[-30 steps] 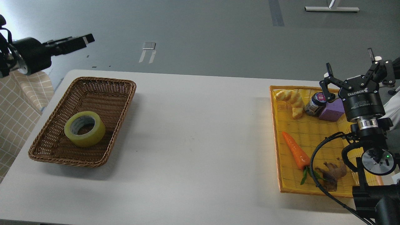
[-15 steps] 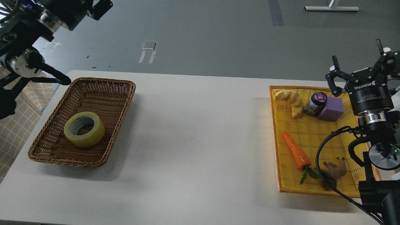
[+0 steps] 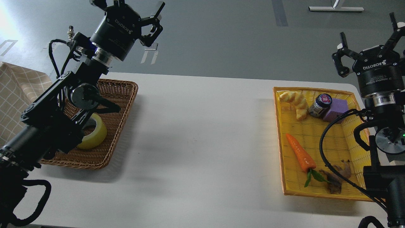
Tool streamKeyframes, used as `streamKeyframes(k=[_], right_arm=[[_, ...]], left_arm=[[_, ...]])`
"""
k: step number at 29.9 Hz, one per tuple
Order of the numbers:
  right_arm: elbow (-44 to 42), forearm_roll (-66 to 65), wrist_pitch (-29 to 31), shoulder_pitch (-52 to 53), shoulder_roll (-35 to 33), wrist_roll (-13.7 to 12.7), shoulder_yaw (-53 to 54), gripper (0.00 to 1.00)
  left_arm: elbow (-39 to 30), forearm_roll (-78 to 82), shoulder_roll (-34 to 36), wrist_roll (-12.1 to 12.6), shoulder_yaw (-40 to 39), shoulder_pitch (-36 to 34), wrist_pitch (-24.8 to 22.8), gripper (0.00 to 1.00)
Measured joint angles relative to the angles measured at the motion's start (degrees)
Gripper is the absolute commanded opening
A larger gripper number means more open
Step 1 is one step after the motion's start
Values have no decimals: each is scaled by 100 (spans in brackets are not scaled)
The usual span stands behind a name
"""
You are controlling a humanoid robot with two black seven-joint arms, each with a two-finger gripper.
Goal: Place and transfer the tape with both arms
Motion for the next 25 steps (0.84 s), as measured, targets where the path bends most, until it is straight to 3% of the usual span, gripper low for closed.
streamKeyframes(k=[8,16,25], right_arm=[[-663,-72,0,698,-237,-16,-633,100],[-1440,-94,2,1419,-322,-14,-1213,100],[-1554,-102,2,1587,-340,1,-1715,100]], left_arm=[[100,-5,-52,111,-95,184,-5,98],[473,39,6,379,-81,15,-117,98],[872,91,29,442,-54,-179,-168,98]])
